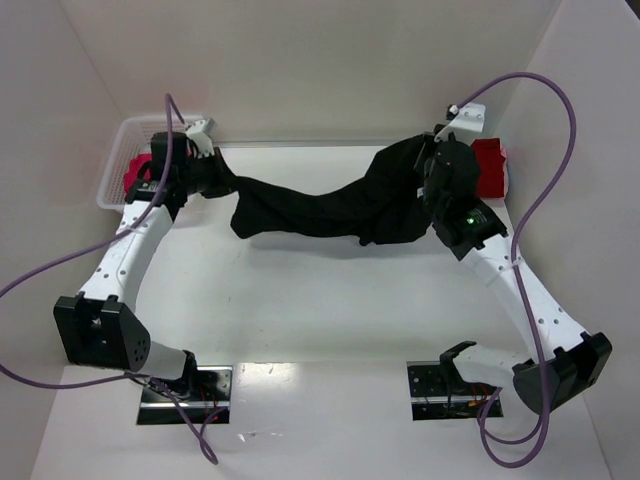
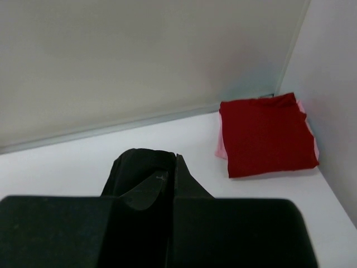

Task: Fold and stack the t-shirts
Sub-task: Flatten out the tshirt

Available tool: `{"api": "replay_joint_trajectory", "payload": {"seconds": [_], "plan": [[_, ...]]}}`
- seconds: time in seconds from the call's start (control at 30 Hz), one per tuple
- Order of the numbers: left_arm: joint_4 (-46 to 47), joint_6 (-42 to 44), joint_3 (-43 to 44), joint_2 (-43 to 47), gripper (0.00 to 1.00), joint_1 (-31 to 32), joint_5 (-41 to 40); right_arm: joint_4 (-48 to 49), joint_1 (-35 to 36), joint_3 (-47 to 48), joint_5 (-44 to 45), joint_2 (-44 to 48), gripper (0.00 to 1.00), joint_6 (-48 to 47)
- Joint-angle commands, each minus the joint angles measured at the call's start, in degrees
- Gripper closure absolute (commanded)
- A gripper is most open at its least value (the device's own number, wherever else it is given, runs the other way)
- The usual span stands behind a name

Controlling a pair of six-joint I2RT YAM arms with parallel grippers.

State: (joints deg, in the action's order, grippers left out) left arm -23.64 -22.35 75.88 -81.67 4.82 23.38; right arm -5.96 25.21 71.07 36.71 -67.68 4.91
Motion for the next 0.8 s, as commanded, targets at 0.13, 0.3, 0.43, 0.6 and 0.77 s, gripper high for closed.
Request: {"api": "replay_joint_trajectory", "payload": {"seconds": [0.13,0.3,0.43,0.6,0.77], "plan": [[-1.32,-0.41,10.34,2.83,0.99,-3.33,-6.93,9.64,-2.79,9.78,3.9,-0.44,1.0,-3.14],[0.69,-2.52,14.03,2.83,0.99,-5.43,-10.88,11.75,-4.03,13.75,1.62,-0.96,1.0,-4.37],[1.23,-2.52,19.74,2.83,0.97,-7.89,-10.9,13.16,-4.03,16.55,0.38,-0.96,1.0,-4.91],[1.92,-1.82,22.21,4.4,0.95,-7.9,-9.75,16.23,-4.03,17.35,-1.81,1.05,1.0,-6.83],[4.92,-2.44,13.97,9.59,0.92,-7.9,-7.91,15.54,-4.03,21.74,-3.13,1.06,1.0,-8.77]]}}
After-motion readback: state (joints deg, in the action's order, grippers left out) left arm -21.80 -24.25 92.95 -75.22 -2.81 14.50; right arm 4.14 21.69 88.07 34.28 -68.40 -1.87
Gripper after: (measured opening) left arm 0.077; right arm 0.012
